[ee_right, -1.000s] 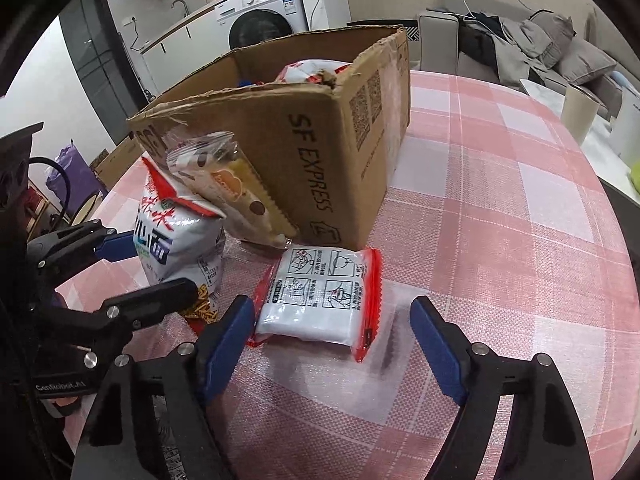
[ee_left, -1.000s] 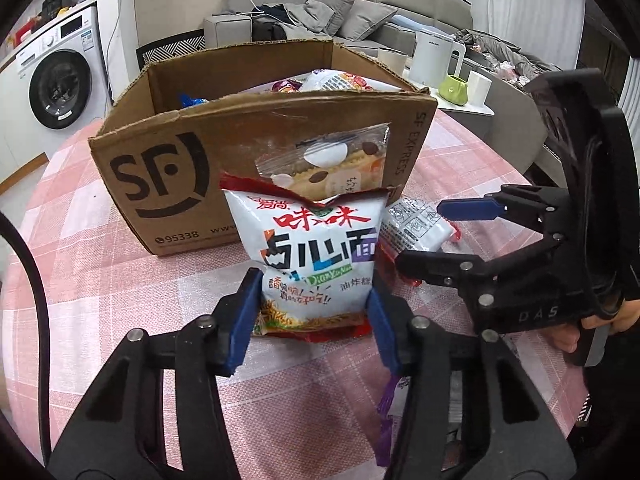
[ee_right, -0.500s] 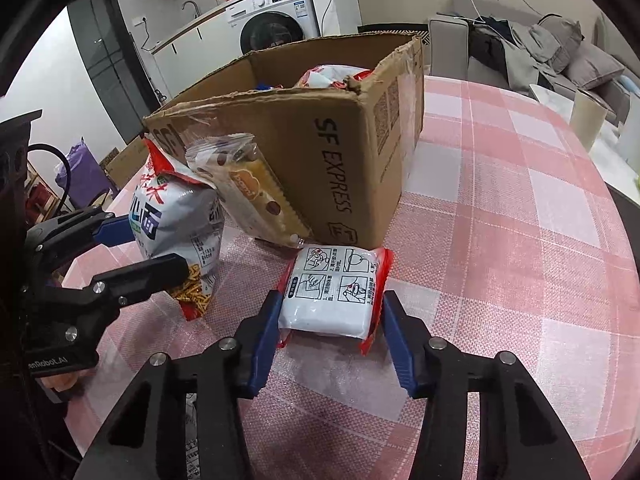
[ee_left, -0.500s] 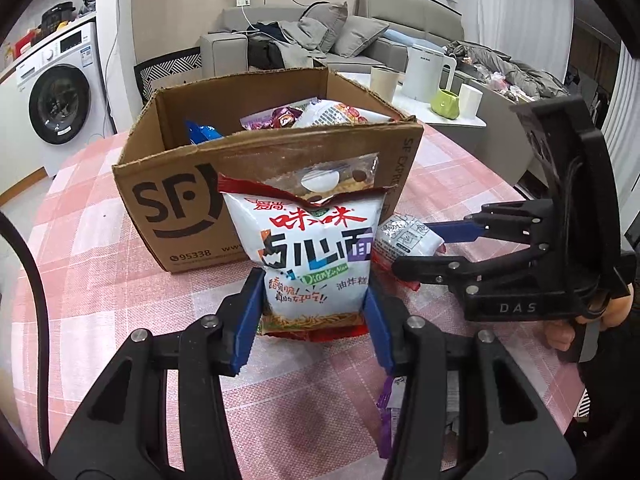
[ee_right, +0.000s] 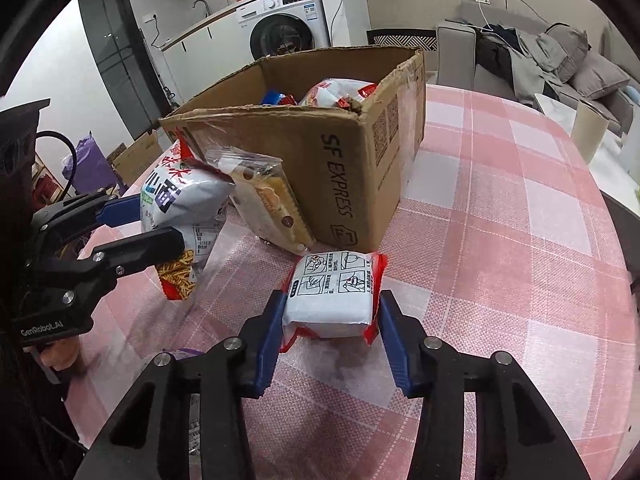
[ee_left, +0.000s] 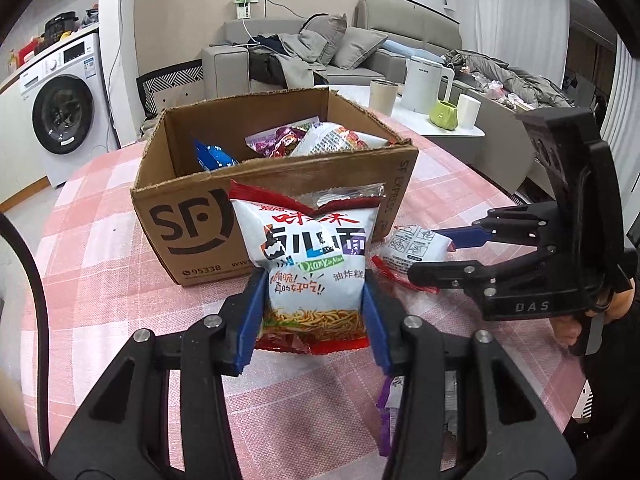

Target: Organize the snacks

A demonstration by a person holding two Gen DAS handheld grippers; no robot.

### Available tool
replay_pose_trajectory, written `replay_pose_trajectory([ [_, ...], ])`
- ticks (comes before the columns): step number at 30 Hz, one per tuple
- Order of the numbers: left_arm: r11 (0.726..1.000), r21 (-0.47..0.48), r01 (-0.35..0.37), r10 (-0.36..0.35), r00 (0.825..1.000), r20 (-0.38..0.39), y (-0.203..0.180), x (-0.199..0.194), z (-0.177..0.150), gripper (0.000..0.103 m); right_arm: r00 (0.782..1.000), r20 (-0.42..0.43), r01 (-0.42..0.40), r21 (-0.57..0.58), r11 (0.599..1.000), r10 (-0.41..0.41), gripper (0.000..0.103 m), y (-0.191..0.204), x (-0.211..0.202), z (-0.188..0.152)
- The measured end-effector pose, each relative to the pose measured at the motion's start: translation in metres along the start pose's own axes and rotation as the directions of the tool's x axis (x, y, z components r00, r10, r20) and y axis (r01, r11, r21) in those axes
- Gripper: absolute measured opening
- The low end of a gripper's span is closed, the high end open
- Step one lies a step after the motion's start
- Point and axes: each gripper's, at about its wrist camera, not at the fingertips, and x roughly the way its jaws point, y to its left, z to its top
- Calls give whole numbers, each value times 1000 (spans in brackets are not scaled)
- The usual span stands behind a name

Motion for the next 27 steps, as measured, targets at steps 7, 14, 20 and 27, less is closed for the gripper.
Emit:
replay_pose_trajectory([
  [7,1000,-7,12,-12,1000,25,-2,-9,3,42,999,39,-18,2,1000,18,46,-2,-20,2],
  [14,1000,-18,18,-17,998,61,-2,-24,8,42,994,97,-41,4,999,40,46,-2,-45,7],
  [20,999,-32,16,-13,996,90,1,-38,13,42,990,135,-45,4,999,44,46,3,-61,10],
  [27,998,-59,-4,11,993,115,6,-51,16,42,983,177,-45,4,999,43,46,9,-76,15],
])
